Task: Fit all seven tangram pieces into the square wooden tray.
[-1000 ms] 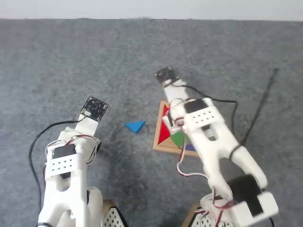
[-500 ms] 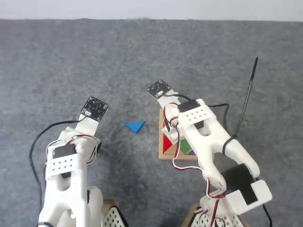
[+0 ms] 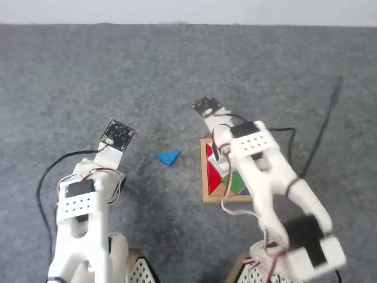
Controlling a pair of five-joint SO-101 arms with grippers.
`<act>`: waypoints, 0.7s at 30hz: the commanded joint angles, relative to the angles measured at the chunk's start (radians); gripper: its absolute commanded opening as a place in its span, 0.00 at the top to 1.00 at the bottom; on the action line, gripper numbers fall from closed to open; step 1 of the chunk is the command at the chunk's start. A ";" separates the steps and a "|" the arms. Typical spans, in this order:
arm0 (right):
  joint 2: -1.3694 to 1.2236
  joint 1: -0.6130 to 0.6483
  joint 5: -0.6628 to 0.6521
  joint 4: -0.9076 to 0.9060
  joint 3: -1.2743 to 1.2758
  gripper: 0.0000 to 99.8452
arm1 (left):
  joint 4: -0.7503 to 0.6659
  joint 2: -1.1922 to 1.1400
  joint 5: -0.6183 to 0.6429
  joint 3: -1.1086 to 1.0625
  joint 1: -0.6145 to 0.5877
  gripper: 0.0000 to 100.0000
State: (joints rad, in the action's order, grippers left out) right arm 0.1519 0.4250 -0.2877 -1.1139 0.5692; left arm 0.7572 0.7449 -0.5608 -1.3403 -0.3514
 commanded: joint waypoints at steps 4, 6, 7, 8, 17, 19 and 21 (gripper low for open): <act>0.214 -0.007 -0.018 0.076 0.141 0.96 | 0.002 0.006 -0.006 0.005 0.000 0.82; 0.193 -0.008 -0.029 0.150 0.218 0.96 | 0.002 0.006 -0.006 0.005 0.000 0.82; 0.173 -0.007 -0.055 0.170 0.242 0.96 | 0.002 0.006 -0.006 0.005 0.000 0.82; 0.145 -0.005 -0.087 0.170 0.255 0.96 | 0.002 0.006 -0.006 0.005 0.000 0.82; -0.008 -0.030 -0.218 0.002 0.189 0.97 | 0.002 0.006 -0.006 0.005 0.000 0.82; 0.025 -0.033 -0.226 -0.036 0.175 0.97 | 0.002 0.006 -0.006 0.005 0.000 0.82; 0.077 -0.033 -0.245 -0.071 0.169 0.97 | 0.002 0.006 -0.006 0.005 0.000 0.82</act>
State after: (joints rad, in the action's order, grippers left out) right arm 0.1703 0.4035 -0.4918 -1.1293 0.7672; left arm 0.7572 0.7449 -0.5608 -1.3403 -0.3514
